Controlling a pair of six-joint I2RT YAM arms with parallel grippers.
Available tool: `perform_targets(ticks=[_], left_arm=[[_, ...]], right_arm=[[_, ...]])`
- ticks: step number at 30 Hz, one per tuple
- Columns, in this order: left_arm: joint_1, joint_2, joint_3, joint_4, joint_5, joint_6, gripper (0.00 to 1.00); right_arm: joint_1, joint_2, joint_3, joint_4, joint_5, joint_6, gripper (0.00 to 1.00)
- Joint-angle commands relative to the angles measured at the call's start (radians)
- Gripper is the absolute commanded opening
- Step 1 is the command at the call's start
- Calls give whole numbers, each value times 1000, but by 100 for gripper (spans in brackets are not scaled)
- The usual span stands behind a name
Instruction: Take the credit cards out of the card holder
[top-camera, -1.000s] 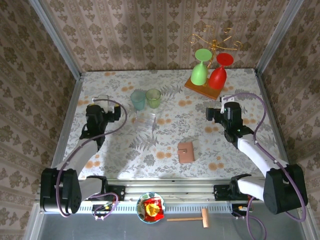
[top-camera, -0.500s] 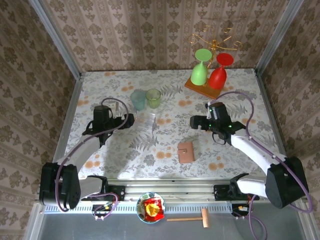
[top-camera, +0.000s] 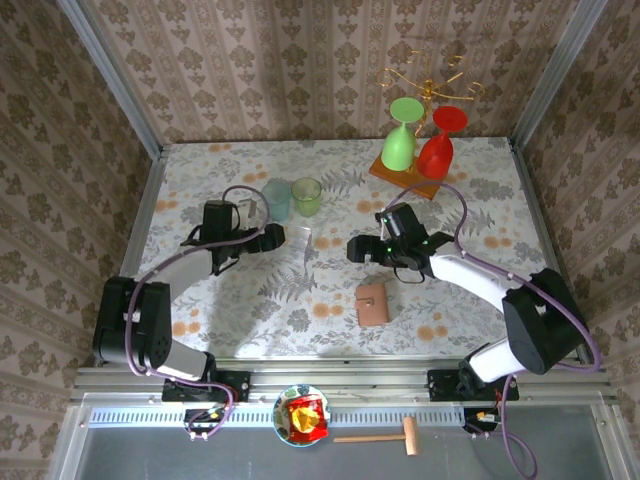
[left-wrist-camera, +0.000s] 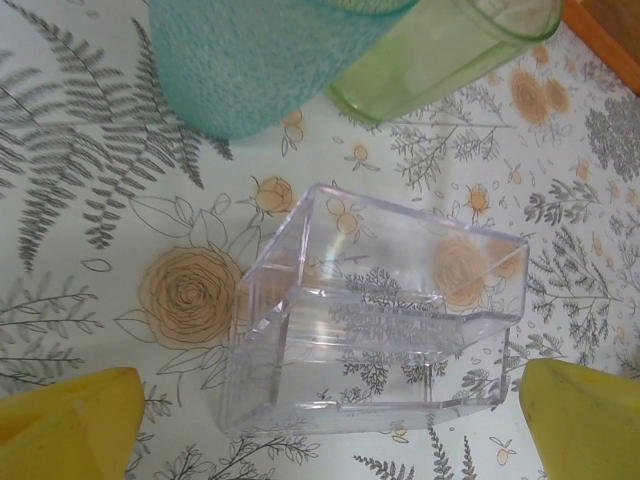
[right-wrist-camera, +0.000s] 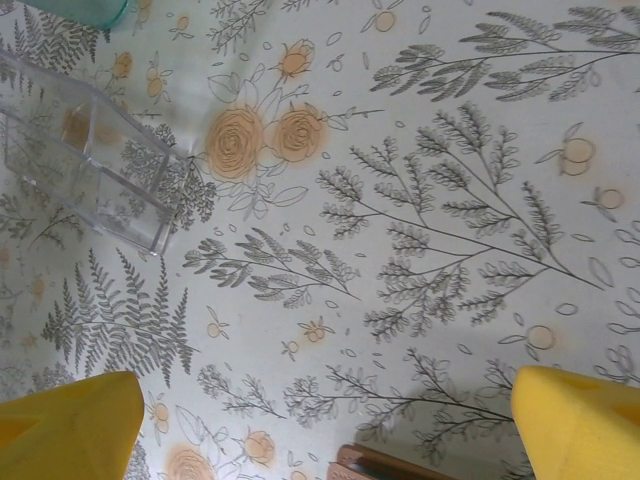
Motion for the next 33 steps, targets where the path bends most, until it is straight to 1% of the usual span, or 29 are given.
perform_targets(ticks=[1, 6, 14, 19, 23, 29, 33], left_arm=[[-6, 31, 33, 17, 72, -12, 97], [-11, 77, 44, 35, 106, -11, 97], [-21, 124, 56, 90, 151, -52, 97], [-56, 137, 63, 89, 168, -64, 97], [-97, 135, 64, 91, 149, -83, 96], [-140, 140, 46, 166, 138, -158, 95], [-160, 161, 36, 239, 158, -221, 94]], right_arm=[[11, 29, 36, 28, -42, 33, 96], [15, 64, 59, 21, -64, 41, 96], [17, 85, 70, 11, -84, 52, 96], [17, 95, 70, 1, -76, 76, 95], [17, 103, 70, 0, -75, 86, 95], [18, 107, 61, 10, -75, 104, 94], [18, 120, 57, 17, -79, 109, 91]])
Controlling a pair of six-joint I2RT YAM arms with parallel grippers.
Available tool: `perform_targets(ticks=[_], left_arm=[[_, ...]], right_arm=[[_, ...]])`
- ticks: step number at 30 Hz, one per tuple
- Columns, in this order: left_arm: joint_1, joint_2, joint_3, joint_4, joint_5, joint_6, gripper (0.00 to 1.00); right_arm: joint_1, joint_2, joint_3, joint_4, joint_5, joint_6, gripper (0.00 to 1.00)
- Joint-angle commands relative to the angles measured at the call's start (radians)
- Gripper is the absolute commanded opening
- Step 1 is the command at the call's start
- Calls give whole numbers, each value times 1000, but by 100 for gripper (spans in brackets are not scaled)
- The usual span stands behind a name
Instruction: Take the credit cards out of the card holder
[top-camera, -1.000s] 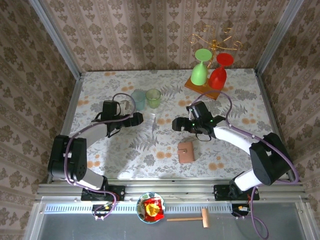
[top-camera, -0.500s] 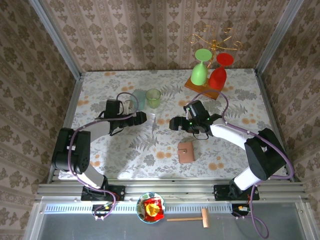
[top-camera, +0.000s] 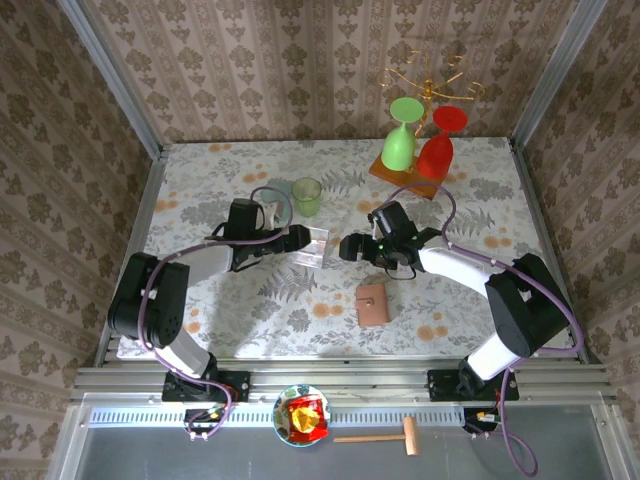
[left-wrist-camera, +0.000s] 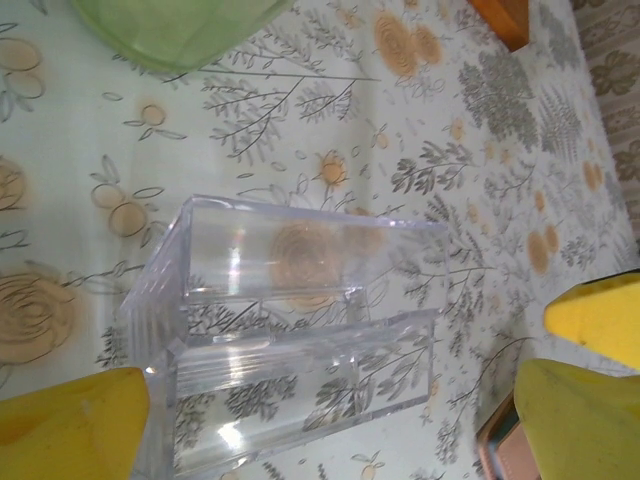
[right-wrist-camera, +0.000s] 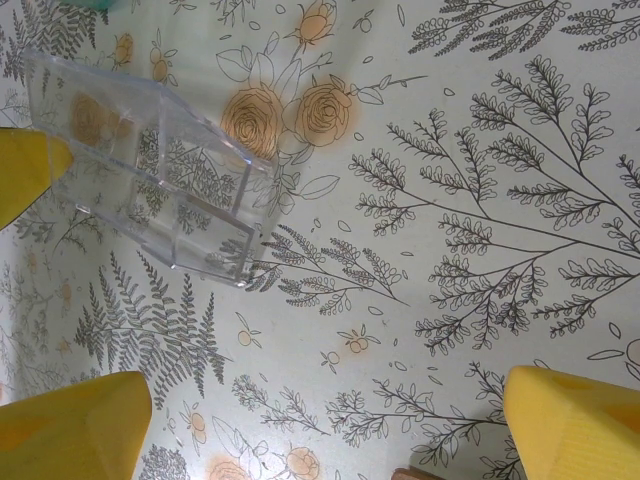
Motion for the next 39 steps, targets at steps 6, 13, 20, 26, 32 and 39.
perform_targets(ticks=[6, 13, 20, 26, 32, 39], left_arm=[[-42, 53, -12, 153, 56, -137, 92], [-67, 44, -24, 158, 66, -154, 90], [-90, 27, -43, 160, 71, -162, 90], [-107, 37, -59, 221, 71, -204, 88], [-113, 69, -56, 294, 71, -254, 84], [-116, 120, -19, 326, 111, -276, 83]], right_arm=[[6, 37, 0, 62, -67, 62, 85], [5, 67, -4, 159, -134, 129, 81], [5, 121, 14, 222, -172, 173, 79], [3, 167, 30, 265, -195, 191, 76], [-9, 203, 55, 277, -209, 193, 74], [-42, 220, 86, 252, -204, 168, 73]])
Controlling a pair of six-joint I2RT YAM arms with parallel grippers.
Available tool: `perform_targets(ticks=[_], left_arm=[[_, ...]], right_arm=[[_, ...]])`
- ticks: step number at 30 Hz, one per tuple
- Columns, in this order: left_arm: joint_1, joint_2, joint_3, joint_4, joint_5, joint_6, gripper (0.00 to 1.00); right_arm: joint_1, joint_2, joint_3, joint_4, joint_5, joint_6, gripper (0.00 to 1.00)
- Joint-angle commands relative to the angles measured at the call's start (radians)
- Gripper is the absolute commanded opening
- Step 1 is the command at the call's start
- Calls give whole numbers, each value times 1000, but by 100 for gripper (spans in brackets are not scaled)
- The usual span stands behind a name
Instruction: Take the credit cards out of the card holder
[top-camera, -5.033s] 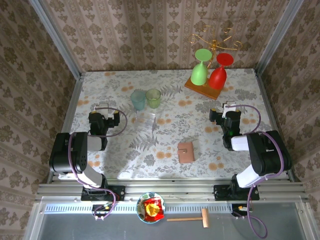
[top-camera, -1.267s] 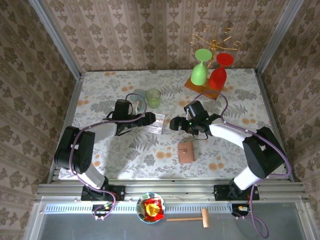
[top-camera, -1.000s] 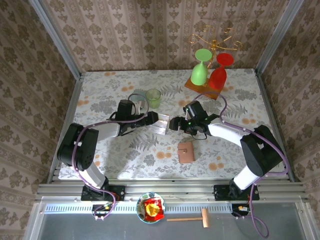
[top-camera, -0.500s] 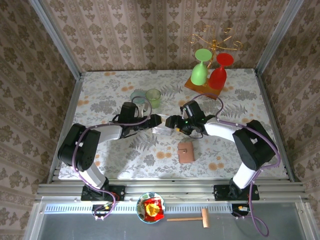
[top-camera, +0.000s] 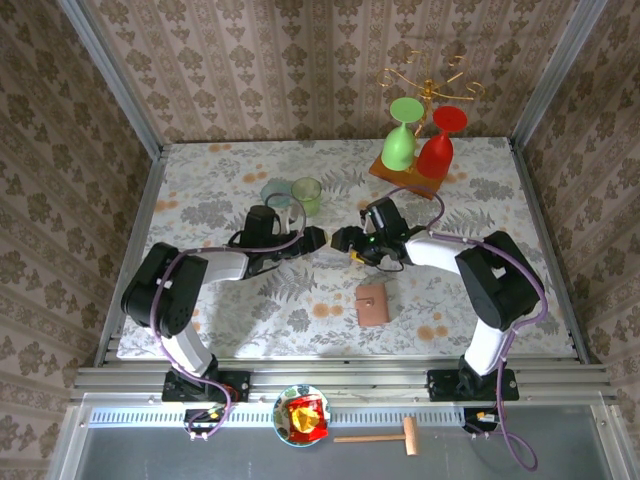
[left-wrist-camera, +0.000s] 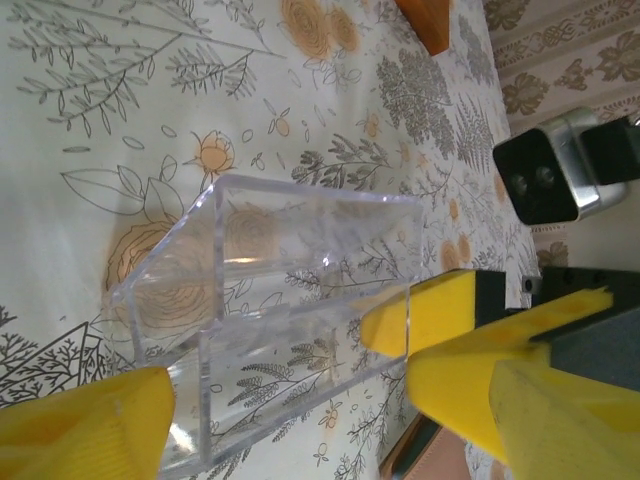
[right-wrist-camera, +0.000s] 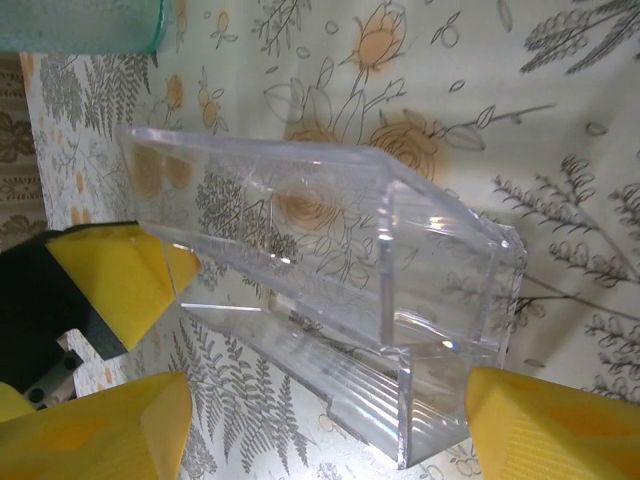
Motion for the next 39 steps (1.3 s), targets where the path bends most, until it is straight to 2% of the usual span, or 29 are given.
perform_targets(ticks=[1, 21, 32, 39], left_arm=[[-11, 32, 38, 41, 68, -27, 83], [-22, 137, 142, 47, 89, -41, 83], [10, 73, 75, 39, 56, -35, 83], [26, 11, 44, -3, 41, 1, 84]], right_arm=[[-12, 18, 47, 1, -22, -14, 73], [-63, 39, 102, -85, -4, -89, 72], [-62, -34, 98, -211, 51, -137, 76], [-63, -149, 40, -362, 148, -178, 79]])
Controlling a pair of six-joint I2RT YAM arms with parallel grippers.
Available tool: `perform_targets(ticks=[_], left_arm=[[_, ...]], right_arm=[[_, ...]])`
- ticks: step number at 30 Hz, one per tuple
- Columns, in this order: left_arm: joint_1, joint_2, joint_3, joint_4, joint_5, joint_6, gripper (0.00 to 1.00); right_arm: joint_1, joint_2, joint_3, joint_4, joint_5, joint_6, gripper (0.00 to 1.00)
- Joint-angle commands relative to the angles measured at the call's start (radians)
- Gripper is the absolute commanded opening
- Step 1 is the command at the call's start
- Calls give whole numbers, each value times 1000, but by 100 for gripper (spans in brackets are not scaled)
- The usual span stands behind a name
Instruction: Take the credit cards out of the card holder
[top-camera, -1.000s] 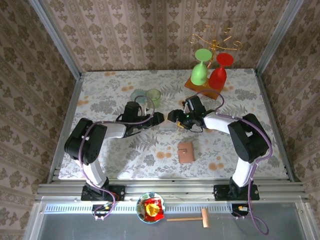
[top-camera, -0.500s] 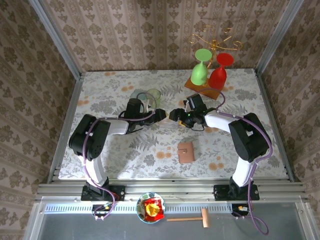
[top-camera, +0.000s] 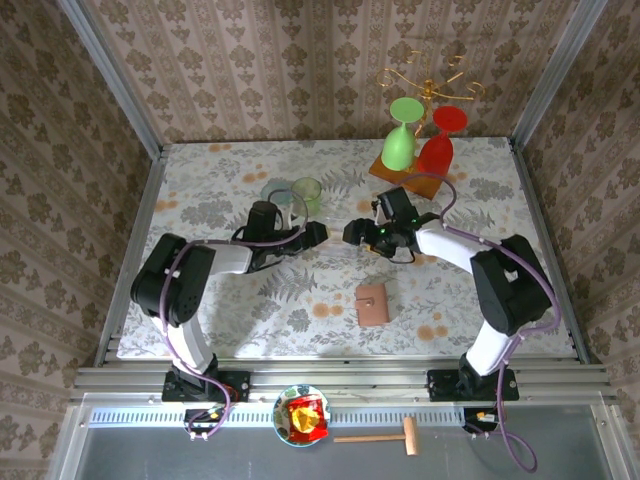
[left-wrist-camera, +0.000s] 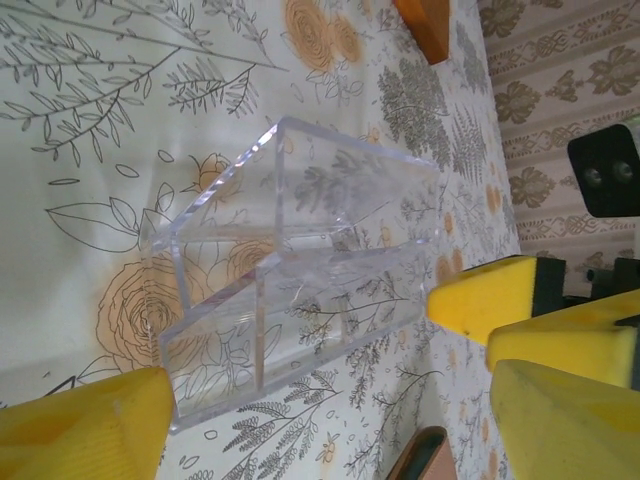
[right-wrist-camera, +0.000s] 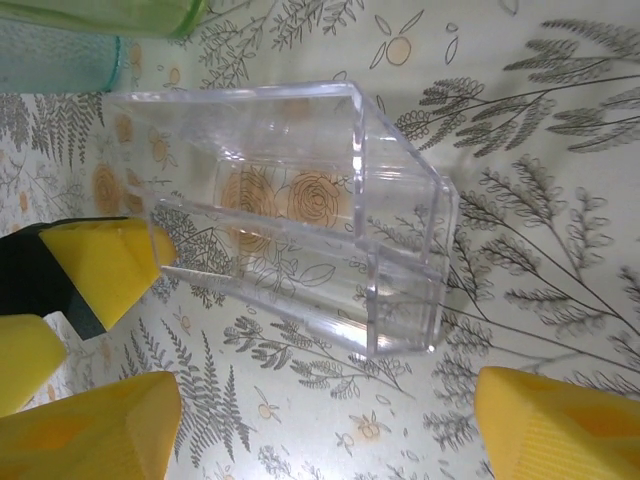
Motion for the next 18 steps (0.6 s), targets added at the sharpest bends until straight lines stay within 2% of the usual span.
perform_targets(ticks=[1, 8, 18], left_arm=[[7, -59, -13, -30, 4, 35, 84], [7, -114, -24, -87, -1, 67, 84], [45, -190, -41, -169, -39, 112, 84]], right_arm=[[1, -87, -45, -128, 81, -35, 79], [4, -182, -144, -197, 141, -7, 81], [83, -181, -194, -188, 140, 47, 83]])
